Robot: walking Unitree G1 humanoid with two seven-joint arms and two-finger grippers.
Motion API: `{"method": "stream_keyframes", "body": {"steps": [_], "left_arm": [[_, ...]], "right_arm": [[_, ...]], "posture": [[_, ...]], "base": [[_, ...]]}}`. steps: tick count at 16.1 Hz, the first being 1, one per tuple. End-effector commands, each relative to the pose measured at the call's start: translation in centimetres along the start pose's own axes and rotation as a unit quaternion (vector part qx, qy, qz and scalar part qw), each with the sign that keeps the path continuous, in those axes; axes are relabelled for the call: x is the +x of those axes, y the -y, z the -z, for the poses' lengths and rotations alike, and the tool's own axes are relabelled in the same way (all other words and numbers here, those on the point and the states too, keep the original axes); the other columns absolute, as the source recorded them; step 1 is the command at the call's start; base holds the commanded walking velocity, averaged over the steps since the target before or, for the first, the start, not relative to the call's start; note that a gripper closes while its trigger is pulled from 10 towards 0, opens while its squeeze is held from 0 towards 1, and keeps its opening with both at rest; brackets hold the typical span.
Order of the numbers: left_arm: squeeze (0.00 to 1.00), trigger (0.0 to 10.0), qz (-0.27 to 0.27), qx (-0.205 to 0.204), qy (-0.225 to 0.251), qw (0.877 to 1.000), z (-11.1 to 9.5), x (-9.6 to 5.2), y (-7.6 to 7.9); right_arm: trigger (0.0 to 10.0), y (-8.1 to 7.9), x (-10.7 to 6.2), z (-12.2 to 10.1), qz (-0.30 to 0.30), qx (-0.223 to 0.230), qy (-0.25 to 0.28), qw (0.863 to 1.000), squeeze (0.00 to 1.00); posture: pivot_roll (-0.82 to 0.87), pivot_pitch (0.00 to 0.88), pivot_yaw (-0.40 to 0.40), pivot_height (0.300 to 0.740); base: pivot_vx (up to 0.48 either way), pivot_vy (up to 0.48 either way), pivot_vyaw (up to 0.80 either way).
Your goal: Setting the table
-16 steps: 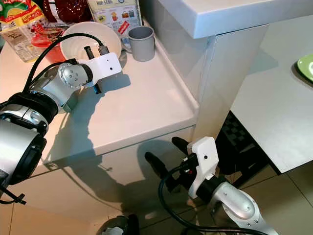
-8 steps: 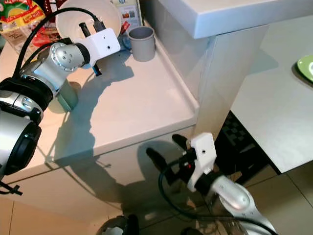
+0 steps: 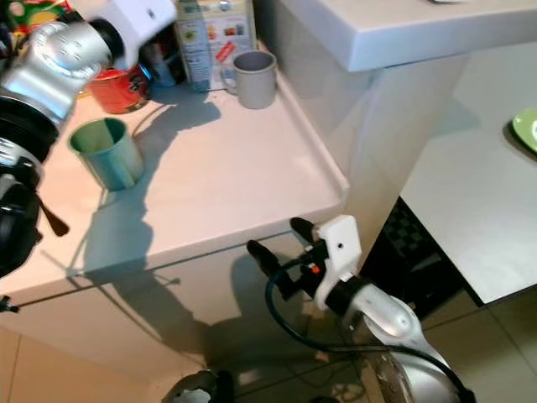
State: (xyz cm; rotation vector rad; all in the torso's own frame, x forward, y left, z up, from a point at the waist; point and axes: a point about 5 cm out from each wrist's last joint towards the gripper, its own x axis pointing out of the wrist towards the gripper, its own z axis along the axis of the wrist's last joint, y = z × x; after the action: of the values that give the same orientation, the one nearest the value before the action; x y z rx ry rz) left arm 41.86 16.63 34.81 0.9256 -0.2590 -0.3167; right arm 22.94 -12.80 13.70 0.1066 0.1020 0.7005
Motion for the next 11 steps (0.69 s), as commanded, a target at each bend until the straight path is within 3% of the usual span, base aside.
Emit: {"method": "stream_keyframes", "body": {"steps": [1, 5, 7, 11], "left_arm": [[0.0, 0.0, -0.037, -0.001, 0.038, 0.999, -1.8, -0.4, -2.6], [0.0, 0.0, -0.085, 0.001, 0.044, 0.995, -1.1, -2.1, -5.5], [0.0, 0.0, -0.124, 0.005, 0.034, 0.992, -0.2, -4.2, -8.3], [0.0, 0.0, -0.18, 0.016, -0.004, 0.984, 2.8, -8.3, -11.5]], "right_arm": [[10.0, 0.1, 0.3, -0.2, -0.003, -0.008, 0.008, 1.0, 0.0], [10.0, 0.9, 1.4, 0.1, -0.01, -0.014, 0.009, 1.0, 0.0], [10.0, 1.3, 2.3, 0.1, -0.019, -0.019, 0.009, 1.0, 0.0], [10.0, 1.9, 3.4, 0.1, -0.026, -0.024, 0.011, 0.999, 0.0]], "posture": [[0.11, 0.0, 0.051, 0.74], [0.15, 0.0, 0.005, 0.74], [0.19, 0.0, -0.019, 0.74], [0.23, 0.0, -0.057, 0.74]], "base": [[0.0, 0.0, 0.0], [0.0, 0.0, 0.0], [0.0, 0.0, 0.0], [0.0, 0.0, 0.0]]}}
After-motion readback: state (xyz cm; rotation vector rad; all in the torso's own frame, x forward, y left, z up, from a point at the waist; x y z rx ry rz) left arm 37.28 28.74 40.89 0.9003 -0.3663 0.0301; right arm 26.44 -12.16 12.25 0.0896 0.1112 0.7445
